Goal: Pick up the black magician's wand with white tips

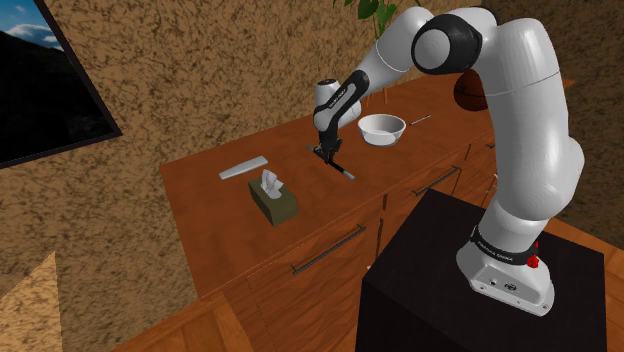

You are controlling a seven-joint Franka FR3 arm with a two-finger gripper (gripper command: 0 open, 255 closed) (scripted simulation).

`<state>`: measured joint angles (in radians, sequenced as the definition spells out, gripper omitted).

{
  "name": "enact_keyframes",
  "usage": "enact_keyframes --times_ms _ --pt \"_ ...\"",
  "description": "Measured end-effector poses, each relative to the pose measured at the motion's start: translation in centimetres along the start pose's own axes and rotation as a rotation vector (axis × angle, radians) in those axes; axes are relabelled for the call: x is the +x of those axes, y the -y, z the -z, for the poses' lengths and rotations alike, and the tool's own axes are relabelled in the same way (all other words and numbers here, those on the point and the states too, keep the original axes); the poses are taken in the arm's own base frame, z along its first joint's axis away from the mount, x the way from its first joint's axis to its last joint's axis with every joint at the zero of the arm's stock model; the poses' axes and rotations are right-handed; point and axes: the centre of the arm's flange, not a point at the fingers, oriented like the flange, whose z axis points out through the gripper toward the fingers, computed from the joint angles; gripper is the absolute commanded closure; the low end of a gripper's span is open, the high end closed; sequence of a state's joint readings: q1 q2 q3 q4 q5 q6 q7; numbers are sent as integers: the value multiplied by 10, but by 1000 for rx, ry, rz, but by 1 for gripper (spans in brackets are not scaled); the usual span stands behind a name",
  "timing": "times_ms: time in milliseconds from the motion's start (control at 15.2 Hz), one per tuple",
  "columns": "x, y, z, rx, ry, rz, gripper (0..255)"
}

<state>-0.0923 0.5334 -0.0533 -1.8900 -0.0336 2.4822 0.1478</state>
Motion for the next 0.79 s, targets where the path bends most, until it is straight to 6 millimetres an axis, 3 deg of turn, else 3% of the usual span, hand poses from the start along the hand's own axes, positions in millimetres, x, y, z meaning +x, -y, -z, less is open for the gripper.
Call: enact_keyframes --times_ms 396,792 --pt "0 0 0 0 -1 0 255" --pt "1 -1 26 0 0 0 255"
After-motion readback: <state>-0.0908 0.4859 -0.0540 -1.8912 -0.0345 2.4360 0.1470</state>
